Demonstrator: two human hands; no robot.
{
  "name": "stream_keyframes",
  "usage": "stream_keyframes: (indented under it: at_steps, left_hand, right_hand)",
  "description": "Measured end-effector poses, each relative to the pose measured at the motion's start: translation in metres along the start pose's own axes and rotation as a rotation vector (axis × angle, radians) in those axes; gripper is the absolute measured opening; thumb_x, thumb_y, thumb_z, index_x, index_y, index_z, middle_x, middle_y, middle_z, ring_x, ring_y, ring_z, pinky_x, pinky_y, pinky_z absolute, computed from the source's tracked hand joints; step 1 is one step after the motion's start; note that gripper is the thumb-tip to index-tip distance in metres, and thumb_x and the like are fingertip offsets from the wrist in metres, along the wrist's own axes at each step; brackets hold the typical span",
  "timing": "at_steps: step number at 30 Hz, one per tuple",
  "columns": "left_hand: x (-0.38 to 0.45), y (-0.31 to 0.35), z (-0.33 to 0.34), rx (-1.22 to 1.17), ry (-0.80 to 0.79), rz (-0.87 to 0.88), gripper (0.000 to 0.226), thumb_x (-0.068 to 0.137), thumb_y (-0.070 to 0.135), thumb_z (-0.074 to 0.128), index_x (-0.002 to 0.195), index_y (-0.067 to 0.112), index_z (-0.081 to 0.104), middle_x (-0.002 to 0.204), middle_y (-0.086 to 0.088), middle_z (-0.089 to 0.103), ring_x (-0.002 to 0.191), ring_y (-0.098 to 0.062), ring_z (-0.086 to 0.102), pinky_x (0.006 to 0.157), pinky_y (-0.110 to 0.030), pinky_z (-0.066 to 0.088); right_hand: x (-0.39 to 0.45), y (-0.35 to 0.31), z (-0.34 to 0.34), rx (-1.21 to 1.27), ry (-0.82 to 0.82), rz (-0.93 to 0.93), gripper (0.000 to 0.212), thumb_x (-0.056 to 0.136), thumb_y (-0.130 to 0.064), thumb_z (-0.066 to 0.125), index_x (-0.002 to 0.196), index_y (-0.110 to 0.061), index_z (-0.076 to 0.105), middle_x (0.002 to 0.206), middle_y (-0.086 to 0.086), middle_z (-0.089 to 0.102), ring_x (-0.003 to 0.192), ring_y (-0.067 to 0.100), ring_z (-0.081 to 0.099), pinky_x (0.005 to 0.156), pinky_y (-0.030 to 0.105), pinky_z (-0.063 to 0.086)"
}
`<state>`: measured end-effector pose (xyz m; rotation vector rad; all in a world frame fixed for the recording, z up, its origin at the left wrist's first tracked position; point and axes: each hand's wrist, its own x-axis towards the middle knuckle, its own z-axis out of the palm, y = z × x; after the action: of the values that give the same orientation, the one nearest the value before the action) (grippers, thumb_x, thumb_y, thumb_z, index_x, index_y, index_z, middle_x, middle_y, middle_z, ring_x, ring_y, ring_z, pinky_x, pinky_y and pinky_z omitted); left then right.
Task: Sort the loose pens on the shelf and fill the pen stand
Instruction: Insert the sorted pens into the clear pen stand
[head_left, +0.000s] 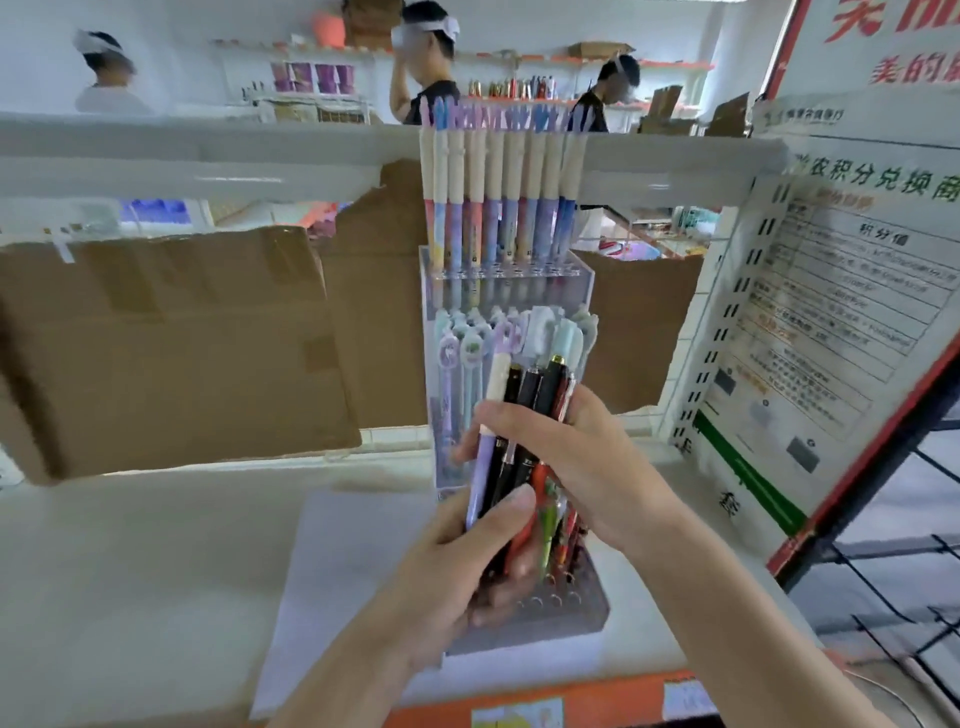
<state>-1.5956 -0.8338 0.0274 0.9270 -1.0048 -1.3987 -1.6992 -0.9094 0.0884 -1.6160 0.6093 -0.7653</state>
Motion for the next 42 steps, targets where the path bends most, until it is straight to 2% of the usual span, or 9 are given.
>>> stream_keyframes:
  at_steps: [5, 8, 12, 17, 22, 28, 32, 36, 42]
  left_hand:
    - [0.002, -0.006, 0.013, -0.015, 0.173, 0.081, 0.035, 0.080, 0.042, 0.055, 0.058, 0.015, 0.051, 0.047, 0.001, 0.036, 0.034, -0.007, 0.025, 0.034, -0.016, 0.021]
    - [-0.001, -0.011, 0.014, -0.032, 0.264, 0.133, 0.029, 0.082, 0.037, 0.055, 0.062, 0.016, 0.052, 0.052, 0.000, 0.038, 0.036, -0.007, 0.026, 0.037, -0.017, 0.019]
    - [-0.007, -0.014, 0.016, 0.016, 0.348, 0.143, 0.026, 0.085, 0.033, 0.058, 0.063, 0.020, 0.060, 0.058, -0.004, 0.043, 0.038, -0.009, 0.027, 0.040, -0.021, 0.014]
    - [-0.016, -0.019, 0.003, 0.122, 0.508, 0.161, 0.033, 0.083, 0.037, 0.058, 0.057, 0.018, 0.062, 0.054, -0.017, 0.042, 0.039, -0.014, 0.025, 0.035, -0.015, 0.019]
    - [-0.022, -0.033, -0.013, 0.105, 0.531, 0.132, 0.035, 0.068, 0.043, 0.067, 0.053, 0.016, 0.051, 0.050, -0.004, 0.034, 0.034, -0.008, 0.023, 0.036, -0.013, 0.017]
    - [-0.030, -0.040, -0.024, 0.104, 0.504, 0.166, 0.051, 0.064, 0.062, 0.072, 0.054, 0.018, 0.049, 0.053, -0.006, 0.029, 0.036, -0.008, 0.023, 0.038, -0.018, 0.013]
    - [-0.033, -0.040, -0.028, 0.071, 0.472, 0.152, 0.054, 0.063, 0.066, 0.070, 0.057, 0.016, 0.049, 0.051, 0.000, 0.035, 0.036, -0.006, 0.026, 0.036, -0.016, 0.020]
    - [-0.036, -0.040, -0.032, 0.044, 0.448, 0.149, 0.049, 0.064, 0.062, 0.072, 0.058, 0.018, 0.052, 0.053, 0.001, 0.040, 0.036, -0.006, 0.028, 0.036, -0.016, 0.023]
    - [-0.040, -0.039, -0.034, 0.119, 0.440, 0.143, 0.039, 0.076, 0.050, 0.060, 0.057, 0.016, 0.050, 0.053, -0.006, 0.033, 0.038, -0.010, 0.026, 0.038, -0.019, 0.019]
  right_hand:
    - [0.000, 0.007, -0.027, -0.184, -0.047, 0.006, 0.041, 0.066, -0.047, 0.069, 0.092, -0.017, 0.061, 0.072, -0.012, 0.065, 0.070, 0.003, 0.061, 0.068, 0.022, 0.050]
    - [-0.002, 0.014, -0.034, -0.169, -0.090, -0.003, 0.025, 0.075, -0.031, 0.071, 0.086, -0.011, 0.061, 0.063, -0.012, 0.062, 0.060, 0.000, 0.057, 0.057, 0.014, 0.044]
    - [-0.002, 0.024, -0.029, -0.188, -0.137, -0.022, 0.013, 0.083, -0.019, 0.068, 0.081, -0.008, 0.061, 0.069, 0.003, 0.068, 0.063, 0.011, 0.064, 0.064, 0.029, 0.054]
    - [-0.019, 0.025, -0.040, -0.089, 0.027, -0.141, 0.007, 0.087, -0.006, 0.060, 0.082, -0.003, 0.056, 0.073, 0.007, 0.072, 0.064, 0.016, 0.069, 0.060, 0.021, 0.054]
    - [-0.039, 0.062, -0.047, -0.455, 0.191, -0.155, 0.008, 0.084, -0.019, 0.065, 0.078, -0.019, 0.060, 0.068, -0.011, 0.070, 0.060, 0.003, 0.067, 0.063, 0.022, 0.053]
    - [-0.044, 0.106, -0.030, -0.718, 0.129, -0.106, 0.019, 0.087, -0.026, 0.065, 0.079, -0.012, 0.057, 0.063, 0.003, 0.065, 0.059, 0.023, 0.062, 0.060, 0.041, 0.050]
    - [-0.039, 0.119, -0.019, -0.884, 0.135, -0.194, 0.022, 0.085, -0.022, 0.066, 0.072, -0.015, 0.049, 0.054, -0.003, 0.045, 0.047, 0.024, 0.040, 0.045, 0.031, 0.028]
    - [-0.034, 0.120, -0.009, -0.996, 0.096, -0.088, 0.022, 0.092, -0.028, 0.059, 0.087, -0.006, 0.057, 0.071, 0.013, 0.062, 0.067, 0.036, 0.057, 0.055, 0.031, 0.027]
    - [-0.030, 0.108, -0.003, -1.178, 0.017, 0.066, 0.023, 0.100, -0.037, 0.037, 0.095, -0.016, 0.046, 0.097, 0.004, 0.067, 0.092, 0.027, 0.062, 0.065, 0.030, 0.034]
